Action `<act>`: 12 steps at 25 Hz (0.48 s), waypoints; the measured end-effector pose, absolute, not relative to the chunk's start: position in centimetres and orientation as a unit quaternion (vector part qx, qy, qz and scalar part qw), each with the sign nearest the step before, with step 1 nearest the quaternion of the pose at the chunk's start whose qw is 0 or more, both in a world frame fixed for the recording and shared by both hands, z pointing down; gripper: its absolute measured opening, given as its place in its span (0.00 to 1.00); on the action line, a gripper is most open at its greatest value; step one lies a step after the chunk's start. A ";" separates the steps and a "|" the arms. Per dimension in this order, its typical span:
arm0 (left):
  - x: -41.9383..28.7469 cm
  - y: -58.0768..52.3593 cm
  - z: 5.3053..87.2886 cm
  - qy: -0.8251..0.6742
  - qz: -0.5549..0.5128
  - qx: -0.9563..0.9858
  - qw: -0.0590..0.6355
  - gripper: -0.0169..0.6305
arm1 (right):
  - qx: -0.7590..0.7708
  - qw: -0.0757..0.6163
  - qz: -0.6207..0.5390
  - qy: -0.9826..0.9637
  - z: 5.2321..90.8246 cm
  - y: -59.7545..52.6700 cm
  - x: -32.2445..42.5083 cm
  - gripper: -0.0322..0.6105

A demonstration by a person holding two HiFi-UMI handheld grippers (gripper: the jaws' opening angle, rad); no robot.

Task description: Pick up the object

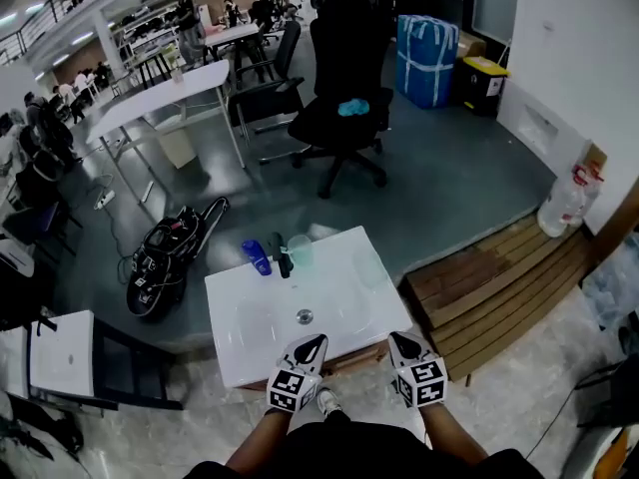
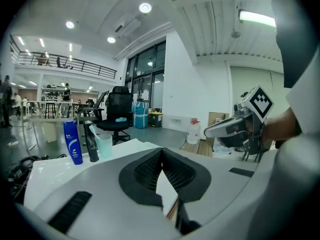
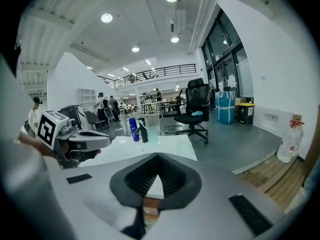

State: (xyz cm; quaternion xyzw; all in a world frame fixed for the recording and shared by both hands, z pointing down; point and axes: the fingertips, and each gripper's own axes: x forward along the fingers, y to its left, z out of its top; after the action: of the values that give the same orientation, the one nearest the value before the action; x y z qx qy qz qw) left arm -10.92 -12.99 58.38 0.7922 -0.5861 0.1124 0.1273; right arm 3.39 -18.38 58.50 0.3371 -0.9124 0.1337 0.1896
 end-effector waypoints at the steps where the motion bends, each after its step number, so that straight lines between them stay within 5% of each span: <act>1: -11.6 -13.4 58.5 -0.587 0.114 0.791 0.128 0.05 | 0.334 0.190 0.133 -0.914 58.5 -19.0 2.4 0.08; 12: -18.7 -16.7 59.1 -0.588 0.122 0.790 0.123 0.05 | 0.324 0.220 0.128 -0.911 59.4 -23.2 -4.4 0.08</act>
State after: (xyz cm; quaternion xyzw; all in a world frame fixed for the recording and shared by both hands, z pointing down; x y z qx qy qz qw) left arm -18.68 -16.71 59.10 0.7899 -0.5885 0.1215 0.1228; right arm -4.38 -23.21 59.43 0.3243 -0.9110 0.1284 0.2202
